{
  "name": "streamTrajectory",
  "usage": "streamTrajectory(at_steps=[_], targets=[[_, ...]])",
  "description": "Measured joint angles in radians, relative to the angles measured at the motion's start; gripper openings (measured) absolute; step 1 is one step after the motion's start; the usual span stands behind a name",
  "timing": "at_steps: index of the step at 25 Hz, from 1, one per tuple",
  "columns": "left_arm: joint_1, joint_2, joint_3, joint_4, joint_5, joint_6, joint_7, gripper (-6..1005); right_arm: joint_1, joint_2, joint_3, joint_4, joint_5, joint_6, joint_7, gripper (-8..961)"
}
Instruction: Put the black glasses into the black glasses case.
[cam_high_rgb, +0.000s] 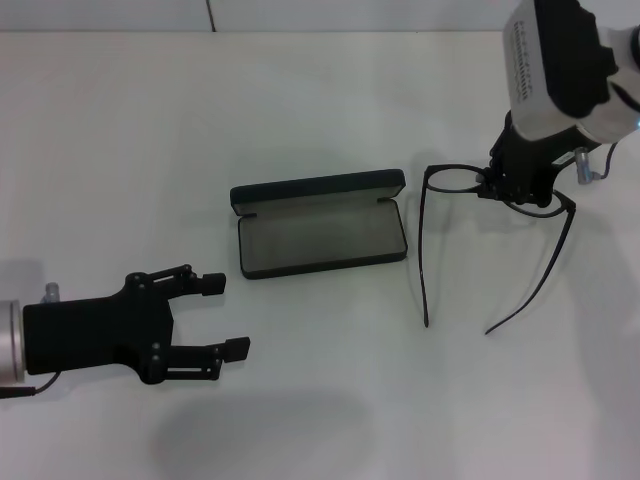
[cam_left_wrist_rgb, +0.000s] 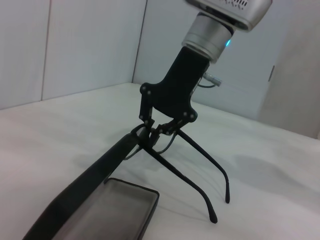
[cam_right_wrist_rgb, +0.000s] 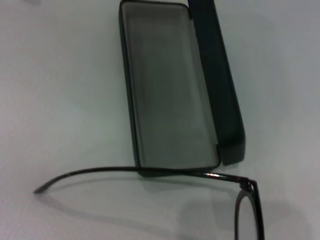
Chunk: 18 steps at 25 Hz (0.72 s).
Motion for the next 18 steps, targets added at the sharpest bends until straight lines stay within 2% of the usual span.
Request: streamTrajectory(at_steps=[6,15,18], targets=[[0.002,-0.001,0.0,0.0,0.0,0.009,-0.016,891,-0.002,-0.014,0.099,-0.061,-0.008,-0.151,0.004,115],[0.002,-0.002,0.0,0.0,0.0,0.015,-0.034,891,-0.003,-0.063,0.183,-0.085,-0.005,-0.314,0.024,110],[0.002,-0.002,-0.008,0.0,-0.015,0.04,-0.049,891,0.001,-0.065,0.293,-0.086,-0.002,-0.406,0.038,110]])
